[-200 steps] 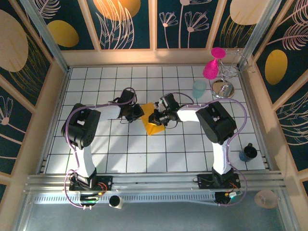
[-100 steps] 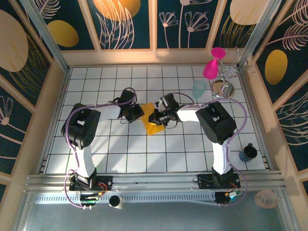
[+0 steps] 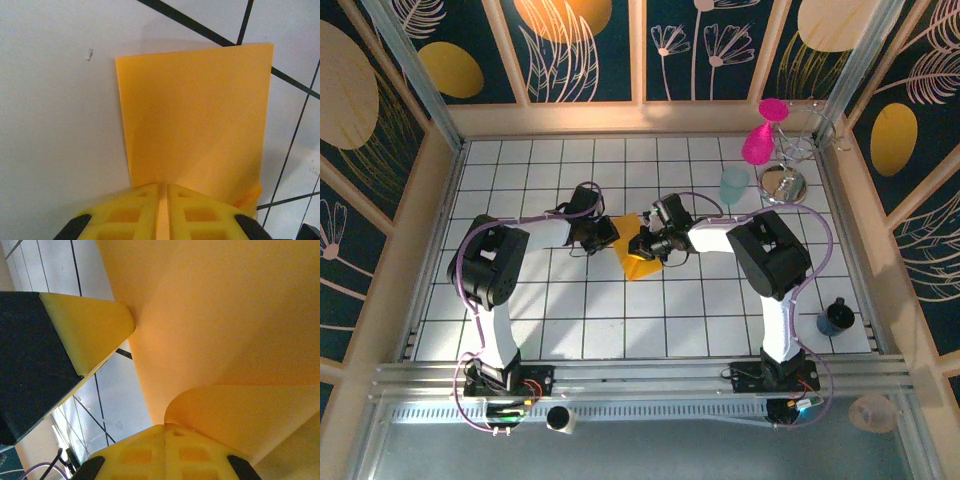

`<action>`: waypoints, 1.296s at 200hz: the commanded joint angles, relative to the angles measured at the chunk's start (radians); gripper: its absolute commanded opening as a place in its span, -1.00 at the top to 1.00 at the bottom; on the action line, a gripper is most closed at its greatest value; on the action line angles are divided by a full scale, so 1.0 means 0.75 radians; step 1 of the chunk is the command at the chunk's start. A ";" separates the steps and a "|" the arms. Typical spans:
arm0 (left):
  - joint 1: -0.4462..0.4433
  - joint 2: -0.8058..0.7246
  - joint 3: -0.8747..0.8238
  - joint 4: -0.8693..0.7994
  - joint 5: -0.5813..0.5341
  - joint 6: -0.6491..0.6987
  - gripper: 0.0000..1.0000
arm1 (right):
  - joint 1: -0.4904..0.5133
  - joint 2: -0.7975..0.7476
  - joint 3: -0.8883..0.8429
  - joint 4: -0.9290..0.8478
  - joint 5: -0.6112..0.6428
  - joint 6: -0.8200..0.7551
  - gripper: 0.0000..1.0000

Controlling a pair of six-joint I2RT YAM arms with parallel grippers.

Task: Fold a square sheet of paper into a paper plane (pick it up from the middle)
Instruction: Fold the triangle a second time at the center of the table.

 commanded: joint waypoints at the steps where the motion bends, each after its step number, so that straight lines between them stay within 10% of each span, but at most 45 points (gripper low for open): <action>1: 0.002 0.018 0.001 -0.039 0.009 0.005 0.71 | -0.008 0.036 0.021 0.006 0.016 0.018 1.00; 104: 0.001 0.009 0.003 -0.039 0.009 0.006 0.70 | -0.007 0.045 0.019 -0.003 0.014 0.018 0.95; 259: 0.048 -0.183 0.073 -0.070 -0.148 -0.020 0.52 | -0.011 0.065 0.043 -0.043 0.005 -0.006 0.21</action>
